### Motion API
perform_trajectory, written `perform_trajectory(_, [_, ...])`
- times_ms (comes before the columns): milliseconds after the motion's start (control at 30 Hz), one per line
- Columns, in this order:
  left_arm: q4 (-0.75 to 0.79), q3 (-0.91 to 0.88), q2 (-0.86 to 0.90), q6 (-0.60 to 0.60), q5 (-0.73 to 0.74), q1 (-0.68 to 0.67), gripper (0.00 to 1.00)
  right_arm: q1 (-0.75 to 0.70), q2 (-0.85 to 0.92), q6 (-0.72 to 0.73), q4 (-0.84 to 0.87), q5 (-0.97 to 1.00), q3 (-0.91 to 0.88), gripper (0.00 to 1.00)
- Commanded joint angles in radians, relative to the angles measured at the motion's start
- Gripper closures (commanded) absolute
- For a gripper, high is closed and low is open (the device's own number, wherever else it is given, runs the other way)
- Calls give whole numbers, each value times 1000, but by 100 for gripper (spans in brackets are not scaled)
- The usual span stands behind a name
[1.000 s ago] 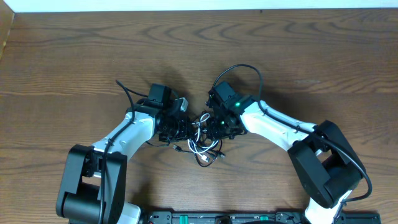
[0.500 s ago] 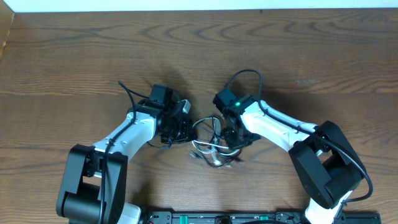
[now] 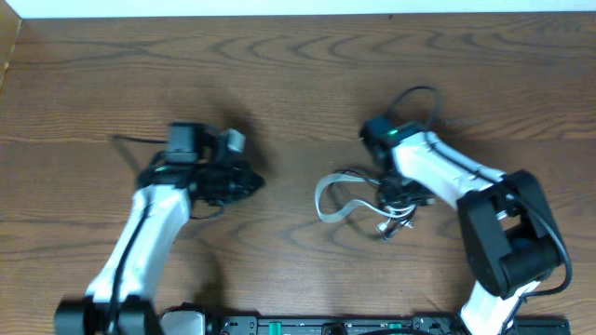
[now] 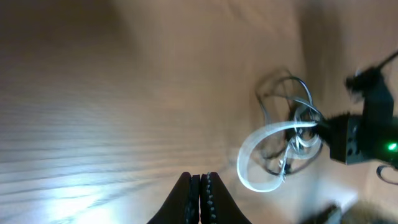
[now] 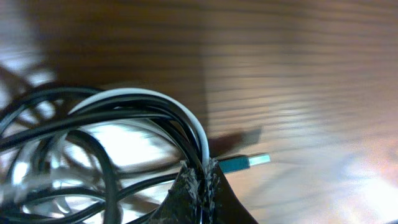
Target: Untangle cables
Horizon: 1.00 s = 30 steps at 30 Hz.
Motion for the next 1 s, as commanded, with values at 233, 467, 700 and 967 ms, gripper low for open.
perform_trajectory(233, [-8, -8, -236, 3, -39, 119, 92, -80, -5, 4, 35, -99, -8, 99])
perform_trajectory(467, [-27, -8, -209, -17, -36, 52, 65, -48, -5, -155, 146, -549, -8, 99])
perform_trajectory(700, [-58, -8, -98, -18, -35, -68, 52, -17, -5, -116, 222, -754, -8, 99])
perform_trajectory(967, [-60, -8, 55, -80, -36, -233, 36, 34, -5, -102, 255, -754, -8, 99])
